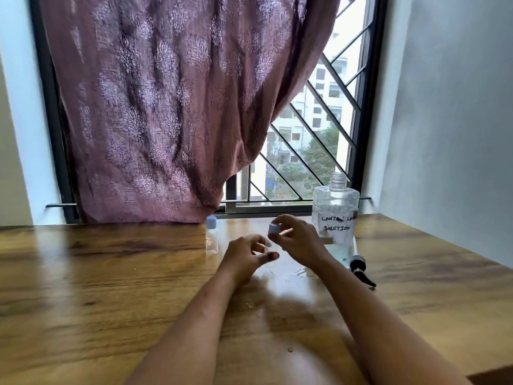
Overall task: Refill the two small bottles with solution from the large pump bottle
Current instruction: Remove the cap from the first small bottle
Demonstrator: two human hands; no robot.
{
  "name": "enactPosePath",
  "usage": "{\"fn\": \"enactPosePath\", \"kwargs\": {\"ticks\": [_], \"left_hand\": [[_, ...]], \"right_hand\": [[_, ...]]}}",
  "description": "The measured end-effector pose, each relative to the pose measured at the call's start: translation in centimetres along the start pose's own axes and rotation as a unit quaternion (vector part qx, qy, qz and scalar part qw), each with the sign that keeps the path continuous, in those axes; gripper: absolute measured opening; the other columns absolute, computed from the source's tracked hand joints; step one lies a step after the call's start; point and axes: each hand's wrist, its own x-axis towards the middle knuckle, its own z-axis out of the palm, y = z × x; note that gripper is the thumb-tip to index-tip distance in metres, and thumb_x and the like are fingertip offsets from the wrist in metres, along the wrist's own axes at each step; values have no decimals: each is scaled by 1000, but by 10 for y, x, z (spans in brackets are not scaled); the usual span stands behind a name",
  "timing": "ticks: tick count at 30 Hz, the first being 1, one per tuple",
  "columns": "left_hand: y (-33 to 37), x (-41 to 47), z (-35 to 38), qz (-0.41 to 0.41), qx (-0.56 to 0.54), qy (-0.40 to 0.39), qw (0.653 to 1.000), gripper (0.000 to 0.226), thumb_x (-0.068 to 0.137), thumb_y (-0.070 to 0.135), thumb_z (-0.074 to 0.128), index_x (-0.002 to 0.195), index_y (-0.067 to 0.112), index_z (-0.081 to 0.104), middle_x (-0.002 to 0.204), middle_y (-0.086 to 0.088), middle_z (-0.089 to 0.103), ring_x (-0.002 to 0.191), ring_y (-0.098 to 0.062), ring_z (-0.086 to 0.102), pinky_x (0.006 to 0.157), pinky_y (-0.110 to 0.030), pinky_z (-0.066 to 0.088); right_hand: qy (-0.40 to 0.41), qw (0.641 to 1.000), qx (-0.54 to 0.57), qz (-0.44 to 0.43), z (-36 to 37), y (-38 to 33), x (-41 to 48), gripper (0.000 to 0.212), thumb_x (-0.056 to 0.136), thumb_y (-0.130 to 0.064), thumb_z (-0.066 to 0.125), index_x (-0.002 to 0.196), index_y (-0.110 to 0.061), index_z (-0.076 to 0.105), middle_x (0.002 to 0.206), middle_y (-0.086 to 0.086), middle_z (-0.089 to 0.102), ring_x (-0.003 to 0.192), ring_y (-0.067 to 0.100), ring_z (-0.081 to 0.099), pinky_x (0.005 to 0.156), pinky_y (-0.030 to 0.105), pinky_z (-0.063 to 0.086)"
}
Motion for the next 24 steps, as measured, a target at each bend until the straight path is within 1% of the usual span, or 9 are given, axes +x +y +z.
{"fn": "enactPosePath", "kwargs": {"ticks": [4,6,8,10,13,18,20,22,24], "left_hand": [[3,-5,3,7,37,-32,999,31,70,31,81,94,17,68,86,2,69,81,-9,66,73,-18,51],[4,-8,1,3,36,-32,999,29,71,28,81,93,17,67,75,9,64,71,-1,61,63,-6,44],[4,-8,0,-2,35,-34,999,28,71,27,81,92,14,67,63,13,57,57,7,53,53,-4,37],[4,-7,0,-6,34,-36,999,30,71,25,81,94,11,68,60,12,57,50,10,52,50,-3,35],[4,-5,0,-7,49,-42,998,30,72,26,80,96,12,69,68,7,62,58,8,55,53,-1,38],[3,-5,-2,-20,41,-59,997,30,75,27,78,101,15,69,86,-1,70,75,-1,61,60,4,38],[3,-5,-3,-25,37,-62,997,29,75,27,77,101,15,69,88,0,71,77,-2,62,61,4,39],[3,-5,-3,-28,31,-67,997,28,76,27,77,100,15,69,89,0,71,78,-1,62,62,4,39],[3,-5,-3,-28,27,-70,997,28,76,27,77,100,16,68,88,0,71,76,2,62,61,4,39]], "right_hand": [[21,1000,-2,2,2,3,-5,24,74,-29,77,85,-10,68,78,-2,63,67,10,56,54,6,39],[20,1000,-9,2,7,0,-6,22,72,-27,78,82,-10,69,78,1,66,68,11,57,55,8,39],[20,1000,-7,5,10,-1,-6,20,72,-24,79,84,-10,70,81,3,69,72,12,59,60,13,43],[18,1000,-9,3,9,-2,-6,21,71,-21,79,86,-10,71,83,3,70,74,11,60,61,10,42],[-3,1000,8,-2,4,0,-5,23,72,-17,79,92,-9,72,82,2,69,72,8,59,57,1,39],[-44,998,22,-32,-2,4,-4,22,76,-14,74,98,-15,72,92,0,71,82,12,64,66,1,42],[-62,997,41,-25,-1,7,-3,24,79,-12,71,103,-17,70,96,0,72,87,13,66,75,7,47],[-81,993,80,-10,-2,8,-4,32,80,-11,69,111,-20,66,101,4,72,94,15,67,88,24,52],[-83,990,114,0,-3,7,-4,44,80,-17,71,121,-24,58,109,4,69,99,14,65,93,33,51]]}}
